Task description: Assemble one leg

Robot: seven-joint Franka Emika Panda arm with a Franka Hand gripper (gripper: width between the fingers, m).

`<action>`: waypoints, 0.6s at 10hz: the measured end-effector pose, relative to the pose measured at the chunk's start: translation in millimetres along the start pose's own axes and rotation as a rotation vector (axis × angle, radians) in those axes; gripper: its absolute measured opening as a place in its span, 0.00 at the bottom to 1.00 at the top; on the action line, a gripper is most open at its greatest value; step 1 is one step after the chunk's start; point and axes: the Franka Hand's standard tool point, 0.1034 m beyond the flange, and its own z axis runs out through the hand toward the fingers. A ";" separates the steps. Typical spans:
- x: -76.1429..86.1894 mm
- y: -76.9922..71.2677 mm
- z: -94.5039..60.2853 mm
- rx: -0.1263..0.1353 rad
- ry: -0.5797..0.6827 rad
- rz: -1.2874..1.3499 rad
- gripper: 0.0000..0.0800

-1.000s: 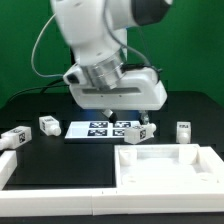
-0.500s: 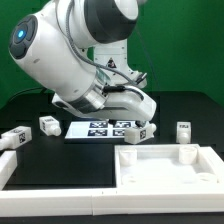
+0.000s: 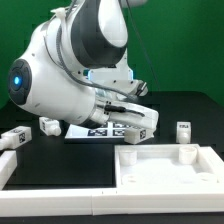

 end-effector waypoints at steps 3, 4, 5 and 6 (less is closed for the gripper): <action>10.7 10.4 20.4 -0.009 -0.041 0.027 0.81; 12.7 11.5 28.3 -0.029 -0.049 0.027 0.81; 12.2 10.0 31.1 -0.035 -0.052 0.025 0.81; 12.1 10.0 31.2 -0.035 -0.052 0.023 0.81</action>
Offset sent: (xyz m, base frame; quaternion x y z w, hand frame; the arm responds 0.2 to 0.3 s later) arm -0.0128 0.0058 -0.0314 -0.0556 0.0047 0.0108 0.9984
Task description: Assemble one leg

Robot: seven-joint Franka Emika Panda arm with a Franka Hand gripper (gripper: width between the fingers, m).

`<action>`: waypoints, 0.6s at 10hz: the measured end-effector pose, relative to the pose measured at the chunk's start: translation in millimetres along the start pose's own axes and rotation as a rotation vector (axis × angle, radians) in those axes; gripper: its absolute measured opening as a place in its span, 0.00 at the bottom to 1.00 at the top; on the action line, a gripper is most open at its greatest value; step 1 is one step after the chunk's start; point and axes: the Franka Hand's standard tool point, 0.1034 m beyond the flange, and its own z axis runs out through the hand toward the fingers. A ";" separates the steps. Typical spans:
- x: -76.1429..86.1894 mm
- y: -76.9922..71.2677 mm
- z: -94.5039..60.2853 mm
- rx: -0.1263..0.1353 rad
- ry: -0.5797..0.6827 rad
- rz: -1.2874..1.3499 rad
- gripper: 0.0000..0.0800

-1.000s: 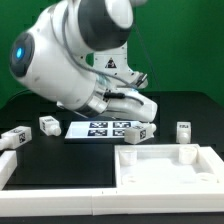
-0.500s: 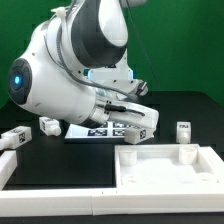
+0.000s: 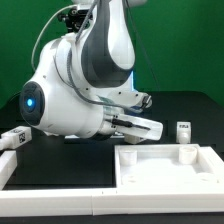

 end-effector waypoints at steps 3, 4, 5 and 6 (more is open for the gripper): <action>-0.2 0.0 0.3 0.000 -0.001 0.000 0.35; -0.2 0.0 0.4 0.000 -0.001 -0.001 0.35; -0.3 -0.1 0.3 -0.001 -0.001 -0.001 0.35; -3.5 -2.8 -1.3 0.001 -0.005 -0.002 0.35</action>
Offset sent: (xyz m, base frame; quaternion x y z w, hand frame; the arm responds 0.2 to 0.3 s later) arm 0.0000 0.0000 0.0000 0.0000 0.0000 0.0000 1.0000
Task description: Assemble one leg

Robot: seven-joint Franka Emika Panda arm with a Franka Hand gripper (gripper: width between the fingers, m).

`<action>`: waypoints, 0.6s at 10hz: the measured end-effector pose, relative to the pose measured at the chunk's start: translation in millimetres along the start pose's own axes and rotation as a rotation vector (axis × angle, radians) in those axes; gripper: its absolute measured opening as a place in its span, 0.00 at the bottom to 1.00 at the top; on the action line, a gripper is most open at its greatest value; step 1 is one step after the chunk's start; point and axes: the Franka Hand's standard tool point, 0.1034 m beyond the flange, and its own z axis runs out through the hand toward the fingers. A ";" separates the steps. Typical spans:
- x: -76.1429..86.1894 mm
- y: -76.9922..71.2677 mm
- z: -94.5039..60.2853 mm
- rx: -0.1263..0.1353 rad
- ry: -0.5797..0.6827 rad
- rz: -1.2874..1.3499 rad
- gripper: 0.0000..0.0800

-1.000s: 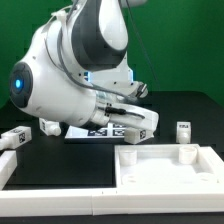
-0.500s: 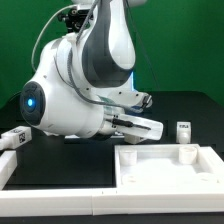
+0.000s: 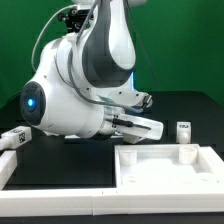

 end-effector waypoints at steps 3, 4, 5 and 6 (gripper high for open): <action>-53.4 -43.4 -43.5 -0.005 -0.028 -0.099 0.35; -69.0 -63.7 -56.8 -0.016 0.002 -0.142 0.35; -73.2 -65.3 -48.2 -0.027 -0.007 -0.060 0.35; -68.5 -64.1 -46.2 -0.025 0.003 -0.076 0.35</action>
Offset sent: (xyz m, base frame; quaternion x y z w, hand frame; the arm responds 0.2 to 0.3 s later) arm 0.0588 0.0285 0.0977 -0.0666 0.0259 -0.1027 0.9921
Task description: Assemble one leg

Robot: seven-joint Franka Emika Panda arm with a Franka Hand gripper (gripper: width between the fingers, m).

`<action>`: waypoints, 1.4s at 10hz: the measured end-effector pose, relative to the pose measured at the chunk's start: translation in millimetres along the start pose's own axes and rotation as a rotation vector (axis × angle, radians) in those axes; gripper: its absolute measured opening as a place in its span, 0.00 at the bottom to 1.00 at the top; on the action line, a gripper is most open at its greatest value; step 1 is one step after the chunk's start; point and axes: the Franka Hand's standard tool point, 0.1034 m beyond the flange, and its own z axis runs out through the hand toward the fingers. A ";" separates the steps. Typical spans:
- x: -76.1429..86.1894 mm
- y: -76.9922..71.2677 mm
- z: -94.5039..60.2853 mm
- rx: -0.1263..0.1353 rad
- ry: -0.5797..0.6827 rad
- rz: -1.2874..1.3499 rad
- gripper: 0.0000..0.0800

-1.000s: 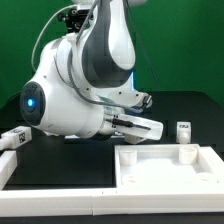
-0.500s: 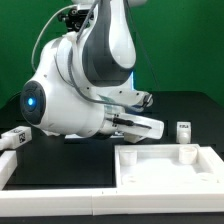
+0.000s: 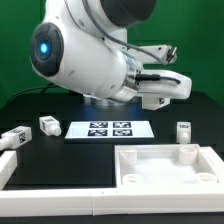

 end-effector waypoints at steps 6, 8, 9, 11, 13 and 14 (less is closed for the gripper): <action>-1.5 -55.4 -85.9 -0.053 0.421 -0.216 0.35; -0.6 -69.4 -92.6 -0.036 0.580 -0.244 0.35; -1.2 -68.4 -91.9 -0.030 0.647 -0.247 0.35; 3.5 -73.6 -97.9 -0.013 0.799 -0.263 0.35; 17.2 -91.2 -108.6 -0.122 0.939 -0.348 0.35; 19.9 -114.2 -116.0 -0.169 1.050 -0.386 0.36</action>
Offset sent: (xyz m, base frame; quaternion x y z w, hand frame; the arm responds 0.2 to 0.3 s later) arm 0.0825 -0.0262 0.0539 -0.0884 0.1409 -0.1962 0.9664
